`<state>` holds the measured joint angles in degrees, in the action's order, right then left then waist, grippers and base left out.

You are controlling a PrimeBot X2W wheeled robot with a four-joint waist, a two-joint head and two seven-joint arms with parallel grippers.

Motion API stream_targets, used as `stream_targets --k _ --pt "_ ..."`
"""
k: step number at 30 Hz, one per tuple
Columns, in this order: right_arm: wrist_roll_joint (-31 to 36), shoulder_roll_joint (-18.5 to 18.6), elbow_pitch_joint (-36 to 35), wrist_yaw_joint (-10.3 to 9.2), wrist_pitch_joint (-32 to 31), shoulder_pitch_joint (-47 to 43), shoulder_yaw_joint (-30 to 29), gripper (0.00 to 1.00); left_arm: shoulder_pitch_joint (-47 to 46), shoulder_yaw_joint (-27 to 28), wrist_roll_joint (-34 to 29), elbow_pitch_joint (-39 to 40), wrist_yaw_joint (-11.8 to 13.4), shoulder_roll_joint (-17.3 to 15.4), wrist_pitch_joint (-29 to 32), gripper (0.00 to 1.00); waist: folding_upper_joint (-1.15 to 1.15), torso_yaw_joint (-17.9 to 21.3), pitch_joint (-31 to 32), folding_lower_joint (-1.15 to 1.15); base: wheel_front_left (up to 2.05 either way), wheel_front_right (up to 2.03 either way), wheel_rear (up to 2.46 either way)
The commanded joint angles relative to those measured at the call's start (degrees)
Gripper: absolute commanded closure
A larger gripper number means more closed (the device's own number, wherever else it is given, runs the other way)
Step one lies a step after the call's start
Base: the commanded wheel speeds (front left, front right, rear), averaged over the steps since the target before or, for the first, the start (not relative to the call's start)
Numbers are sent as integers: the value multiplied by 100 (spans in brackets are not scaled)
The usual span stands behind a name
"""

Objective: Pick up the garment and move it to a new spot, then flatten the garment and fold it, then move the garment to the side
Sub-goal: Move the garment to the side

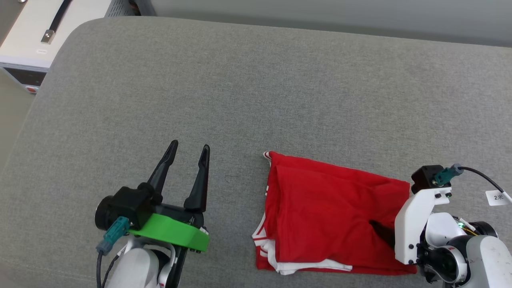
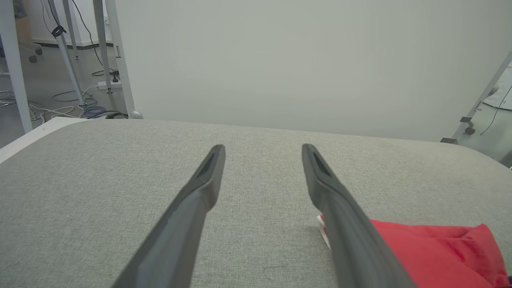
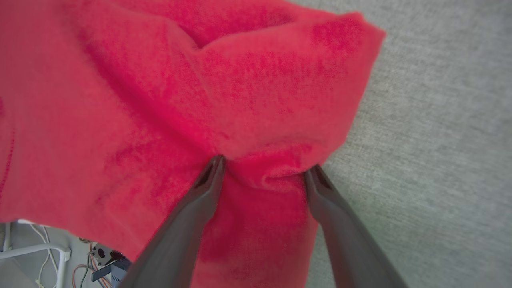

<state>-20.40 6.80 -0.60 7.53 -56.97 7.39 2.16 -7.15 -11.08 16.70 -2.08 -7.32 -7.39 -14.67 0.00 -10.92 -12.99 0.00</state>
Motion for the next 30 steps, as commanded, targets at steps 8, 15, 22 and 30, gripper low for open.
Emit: stream_targets --k 8,15,22,30 --pt "73 141 528 -4 331 -22 531 100 -86 -11 -36 -37 -17 16 -33 0 0 -28 18 0 0 0 0" --pt "165 559 465 -4 1028 151 757 100 16 -50 -33 -66 -17 -36 -33 0 0 225 273 0 0 0 0" --pt "496 1705 18 -4 1429 231 1177 100 96 -390 14 -140 -17 -91 -33 0 0 777 418 0 0 0 0" --pt "586 3396 -296 -4 1799 324 1476 100 -145 -1181 -79 -196 -17 -152 -33 0 0 1515 102 0 0 0 0"
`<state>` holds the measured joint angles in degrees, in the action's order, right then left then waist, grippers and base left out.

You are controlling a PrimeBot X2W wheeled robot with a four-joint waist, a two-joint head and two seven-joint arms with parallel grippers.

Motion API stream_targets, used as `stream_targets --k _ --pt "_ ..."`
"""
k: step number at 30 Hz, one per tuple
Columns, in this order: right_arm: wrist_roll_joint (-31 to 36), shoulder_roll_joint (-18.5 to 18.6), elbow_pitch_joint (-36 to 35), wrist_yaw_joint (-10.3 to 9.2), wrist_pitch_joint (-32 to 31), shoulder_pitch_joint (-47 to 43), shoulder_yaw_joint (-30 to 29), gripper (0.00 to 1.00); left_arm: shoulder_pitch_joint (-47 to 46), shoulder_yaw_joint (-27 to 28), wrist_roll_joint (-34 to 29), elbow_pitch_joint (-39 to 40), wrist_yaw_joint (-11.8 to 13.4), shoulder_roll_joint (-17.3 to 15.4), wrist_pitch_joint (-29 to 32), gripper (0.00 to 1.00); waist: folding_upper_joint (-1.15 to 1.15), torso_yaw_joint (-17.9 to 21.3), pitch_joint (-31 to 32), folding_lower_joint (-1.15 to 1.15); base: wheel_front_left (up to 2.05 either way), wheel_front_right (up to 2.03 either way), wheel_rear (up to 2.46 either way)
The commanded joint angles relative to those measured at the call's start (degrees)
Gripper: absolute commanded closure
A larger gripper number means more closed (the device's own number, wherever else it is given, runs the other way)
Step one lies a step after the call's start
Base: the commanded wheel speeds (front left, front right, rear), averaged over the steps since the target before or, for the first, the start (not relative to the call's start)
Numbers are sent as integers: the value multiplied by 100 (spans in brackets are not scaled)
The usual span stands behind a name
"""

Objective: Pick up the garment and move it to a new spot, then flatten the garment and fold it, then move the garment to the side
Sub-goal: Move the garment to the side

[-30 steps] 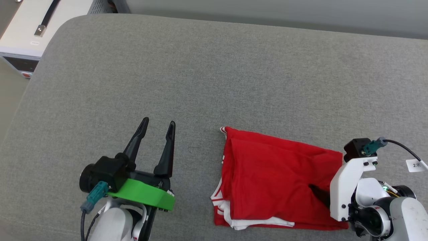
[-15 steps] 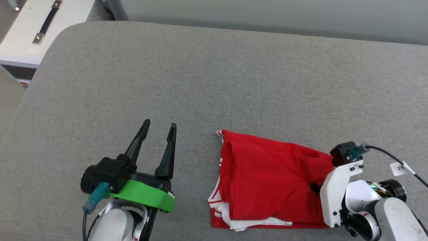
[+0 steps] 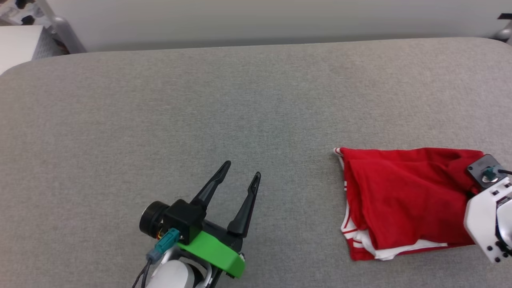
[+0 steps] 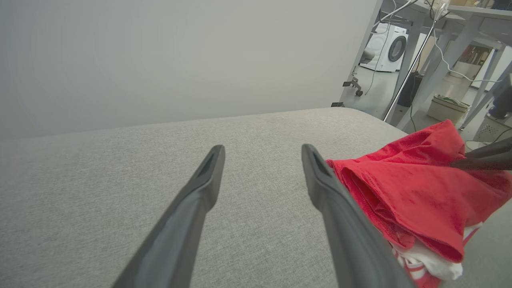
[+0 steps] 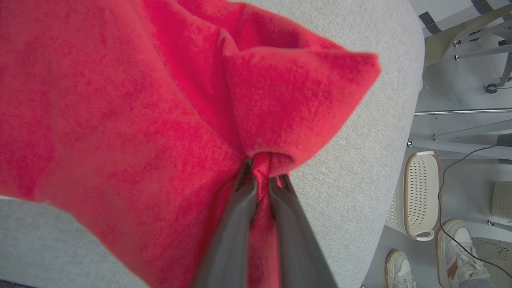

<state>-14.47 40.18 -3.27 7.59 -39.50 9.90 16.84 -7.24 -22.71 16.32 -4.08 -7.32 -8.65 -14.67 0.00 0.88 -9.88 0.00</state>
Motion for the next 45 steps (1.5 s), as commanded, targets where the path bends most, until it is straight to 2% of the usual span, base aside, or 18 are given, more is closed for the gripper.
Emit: stream_targets --k 1,4,6,13,18,22,30,40,41,42,45 --pt "-2 206 -32 -10 103 84 15 100 -189 -67 -50 15 -17 -24 -33 0 0 401 -281 0 0 0 0" --pt "-4 720 43 -10 316 141 9 100 -385 -247 -82 69 -17 -15 -33 0 0 637 -573 0 0 0 0" --pt "-62 959 103 -10 462 185 -8 100 -554 -578 -112 69 -17 -115 -33 0 0 788 -820 0 0 0 0" --pt "72 1182 515 -10 1093 562 -515 100 -1319 -1081 -289 209 -17 -380 -33 0 0 1265 -1888 0 0 0 0" --pt "405 994 1167 -10 1801 999 -1058 100 -1803 -1217 -387 334 -17 -556 -33 0 0 1488 -2484 0 0 0 0" --pt "635 843 1817 -10 2209 1338 -1363 100 -2027 -1211 -457 417 -17 -619 -33 0 0 1530 -2699 0 0 0 0" --pt "887 759 2884 -10 2750 1824 -1769 100 -2262 -1193 -550 659 -17 -677 -33 0 0 1436 -2932 0 0 0 0" --pt "1154 494 3587 -10 3273 2362 -1941 100 -2278 -1125 -598 823 -17 -586 -33 0 0 1239 -2947 0 0 0 0" --pt "1181 475 3608 -10 3323 2390 -1958 53 -2270 -1117 -597 826 -17 -570 -33 0 0 1219 -2922 0 0 0 0" --pt "1225 457 3623 -10 3391 2418 -1974 0 -2256 -1107 -590 828 -17 -547 -33 0 0 1196 -2883 0 0 0 0" --pt "1309 407 3651 -10 3469 2457 -2022 0 -2194 -1068 -564 810 -17 -470 -33 0 0 1133 -2698 0 0 0 0"
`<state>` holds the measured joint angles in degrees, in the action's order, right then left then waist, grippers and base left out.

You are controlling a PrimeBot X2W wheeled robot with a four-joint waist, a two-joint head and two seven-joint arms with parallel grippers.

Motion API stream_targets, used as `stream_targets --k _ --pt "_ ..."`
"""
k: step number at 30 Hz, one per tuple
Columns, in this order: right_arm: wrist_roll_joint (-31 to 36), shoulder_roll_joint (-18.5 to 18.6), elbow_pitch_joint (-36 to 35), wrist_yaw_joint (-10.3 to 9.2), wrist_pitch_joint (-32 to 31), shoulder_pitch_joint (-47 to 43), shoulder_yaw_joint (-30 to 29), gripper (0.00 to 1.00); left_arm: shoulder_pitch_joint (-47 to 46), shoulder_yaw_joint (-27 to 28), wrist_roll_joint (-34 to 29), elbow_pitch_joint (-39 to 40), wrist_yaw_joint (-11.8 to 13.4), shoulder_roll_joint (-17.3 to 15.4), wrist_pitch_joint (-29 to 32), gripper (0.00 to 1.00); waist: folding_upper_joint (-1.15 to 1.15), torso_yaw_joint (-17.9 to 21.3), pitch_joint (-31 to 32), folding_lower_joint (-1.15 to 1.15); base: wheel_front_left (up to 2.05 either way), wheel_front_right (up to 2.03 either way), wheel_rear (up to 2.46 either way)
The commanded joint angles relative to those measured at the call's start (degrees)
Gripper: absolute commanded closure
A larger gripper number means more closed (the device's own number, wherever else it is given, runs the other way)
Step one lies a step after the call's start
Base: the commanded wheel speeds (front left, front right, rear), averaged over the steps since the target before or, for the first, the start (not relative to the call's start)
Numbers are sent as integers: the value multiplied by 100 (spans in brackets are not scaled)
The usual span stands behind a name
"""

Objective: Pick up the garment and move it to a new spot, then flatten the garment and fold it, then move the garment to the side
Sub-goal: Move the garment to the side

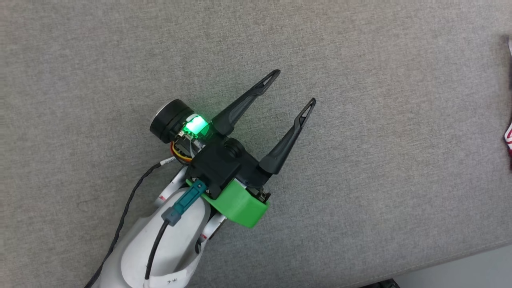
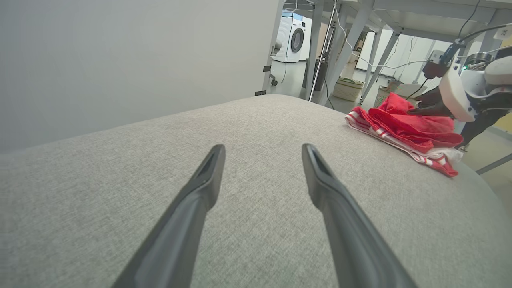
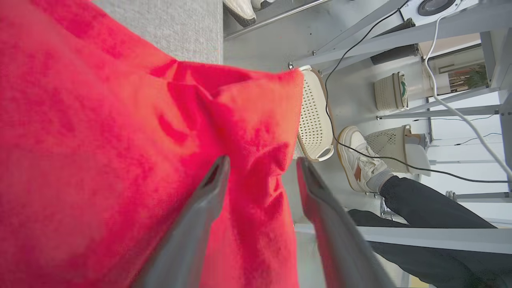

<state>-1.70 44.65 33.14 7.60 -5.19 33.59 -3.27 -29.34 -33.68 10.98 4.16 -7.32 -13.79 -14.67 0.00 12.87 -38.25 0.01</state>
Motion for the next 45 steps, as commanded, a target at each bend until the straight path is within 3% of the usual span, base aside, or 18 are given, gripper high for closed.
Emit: stream_targets --k 1,2,4,10,17,25,36,45 --pt "42 -44 -5 -11 62 92 -14 0 39 46 -18 -24 -17 70 -33 0 0 -81 199 -1 0 0 0" --pt "53 -40 -12 -11 55 85 -12 0 73 73 -1 -36 -17 106 -33 0 0 -104 293 -1 0 0 0" --pt "-53 37 -456 -11 46 7 119 0 481 460 210 -257 -17 366 -33 0 0 -285 1136 -1 0 0 0" --pt "-452 -188 -1225 -11 40 -154 302 0 980 1091 327 -439 -17 555 -33 0 0 -493 1896 -1 0 0 0" --pt "-897 -916 -2266 -11 196 -609 273 0 1553 1881 367 -560 -17 746 -33 0 0 -784 2621 -1 0 0 0" --pt "-1161 -1902 -3153 -11 742 -1578 197 0 2076 2395 268 -817 -16 900 -33 0 0 -1122 3162 -1 0 0 0" --pt "-1179 -3289 -3264 -11 1497 -2847 197 0 2606 2829 67 -1083 -16 1023 -33 0 0 -1490 3490 -1 0 0 0" --pt "-951 -3741 -2776 -11 1877 -3146 230 0 2779 2945 -31 -1214 -8 1076 -33 0 0 -1563 3612 -1 0 0 0"
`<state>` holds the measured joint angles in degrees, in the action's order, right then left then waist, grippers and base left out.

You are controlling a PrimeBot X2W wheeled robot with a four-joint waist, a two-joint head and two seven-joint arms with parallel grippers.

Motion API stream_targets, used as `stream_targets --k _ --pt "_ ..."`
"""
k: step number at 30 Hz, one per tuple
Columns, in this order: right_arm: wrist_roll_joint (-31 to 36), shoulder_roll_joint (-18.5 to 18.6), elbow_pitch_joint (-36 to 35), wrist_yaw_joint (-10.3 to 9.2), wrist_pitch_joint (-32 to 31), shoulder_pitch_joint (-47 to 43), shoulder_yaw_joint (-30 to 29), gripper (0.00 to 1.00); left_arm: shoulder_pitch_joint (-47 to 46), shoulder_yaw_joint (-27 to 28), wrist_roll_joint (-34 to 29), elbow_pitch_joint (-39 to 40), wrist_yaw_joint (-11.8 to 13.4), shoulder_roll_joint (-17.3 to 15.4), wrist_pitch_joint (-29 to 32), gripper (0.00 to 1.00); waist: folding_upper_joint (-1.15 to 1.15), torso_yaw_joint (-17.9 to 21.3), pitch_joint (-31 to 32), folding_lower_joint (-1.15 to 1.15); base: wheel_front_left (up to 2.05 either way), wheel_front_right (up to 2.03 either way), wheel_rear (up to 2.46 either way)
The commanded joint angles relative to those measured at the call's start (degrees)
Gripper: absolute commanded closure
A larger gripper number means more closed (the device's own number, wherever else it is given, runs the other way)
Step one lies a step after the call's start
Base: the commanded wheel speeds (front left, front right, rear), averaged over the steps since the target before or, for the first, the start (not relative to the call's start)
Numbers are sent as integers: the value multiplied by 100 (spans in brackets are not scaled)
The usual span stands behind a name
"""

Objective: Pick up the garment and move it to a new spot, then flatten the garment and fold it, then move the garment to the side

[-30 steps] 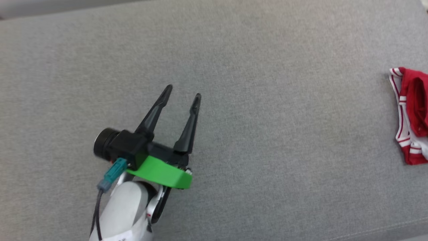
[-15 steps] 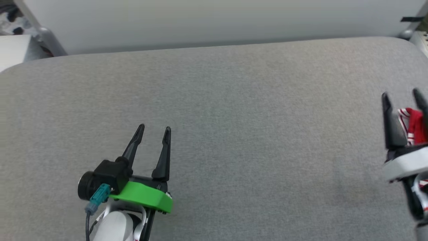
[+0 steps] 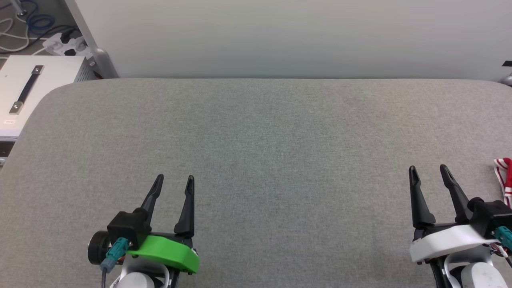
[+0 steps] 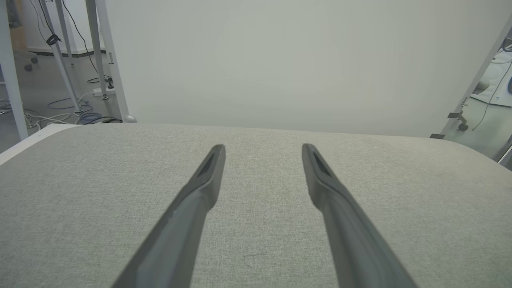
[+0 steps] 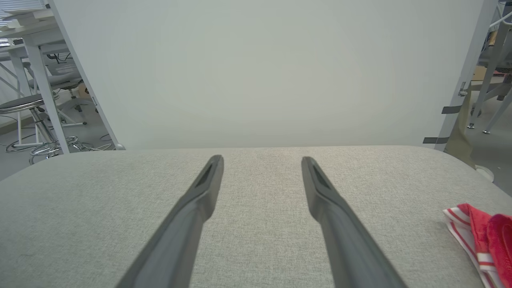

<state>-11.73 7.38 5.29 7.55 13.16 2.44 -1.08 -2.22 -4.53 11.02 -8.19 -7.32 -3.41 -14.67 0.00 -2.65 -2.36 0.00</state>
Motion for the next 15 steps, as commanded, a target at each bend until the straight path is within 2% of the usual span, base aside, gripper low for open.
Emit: stream_targets --k 1,15 --pt "73 -31 41 -6 63 -23 31 0 73 36 -38 61 -9 41 -33 0 0 -6 26 0 0 0 0" --pt "142 -66 204 -6 156 73 133 0 108 68 -5 28 -12 52 -33 0 0 -1 51 0 0 0 0"
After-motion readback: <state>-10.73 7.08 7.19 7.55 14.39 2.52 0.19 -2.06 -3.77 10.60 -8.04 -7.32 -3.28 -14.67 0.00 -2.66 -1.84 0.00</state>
